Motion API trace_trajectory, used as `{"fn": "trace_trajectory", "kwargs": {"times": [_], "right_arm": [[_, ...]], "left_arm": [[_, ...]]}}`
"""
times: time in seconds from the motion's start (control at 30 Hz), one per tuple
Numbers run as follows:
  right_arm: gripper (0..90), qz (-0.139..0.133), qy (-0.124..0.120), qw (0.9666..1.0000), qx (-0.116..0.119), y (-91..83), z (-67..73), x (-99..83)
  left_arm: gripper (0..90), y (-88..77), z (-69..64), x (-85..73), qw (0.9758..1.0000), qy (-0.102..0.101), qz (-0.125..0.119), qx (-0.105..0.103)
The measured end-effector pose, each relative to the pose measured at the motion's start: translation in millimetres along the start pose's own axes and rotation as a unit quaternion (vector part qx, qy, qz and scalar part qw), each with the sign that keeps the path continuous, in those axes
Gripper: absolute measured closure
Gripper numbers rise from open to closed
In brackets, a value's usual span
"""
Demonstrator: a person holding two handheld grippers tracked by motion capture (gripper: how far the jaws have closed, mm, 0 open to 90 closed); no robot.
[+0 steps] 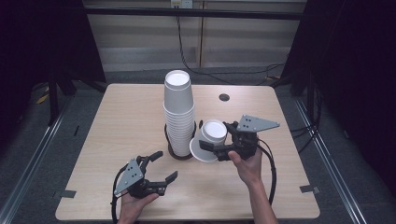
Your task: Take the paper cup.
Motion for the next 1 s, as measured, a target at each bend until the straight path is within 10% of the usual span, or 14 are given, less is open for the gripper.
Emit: {"fn": "trace_trajectory", "kwargs": {"times": [1.0], "right_arm": [[22.3,0.021,0.005,0.9985,0.049,29.8,27.9,-43.1]], "left_arm": [[15.6,12.6,-27.7,12.1,0.9971,0.018,0.012,-0.073]]}}
Point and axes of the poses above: each handheld gripper's, and its own axes: y roughly forward along the jaws, x roughly out of its top, z roughly to its left, the point moved 7 cm from there along y, roughly forward along the jaws, and after that the axes turned 5 degrees about x, right-handed, at the moved point
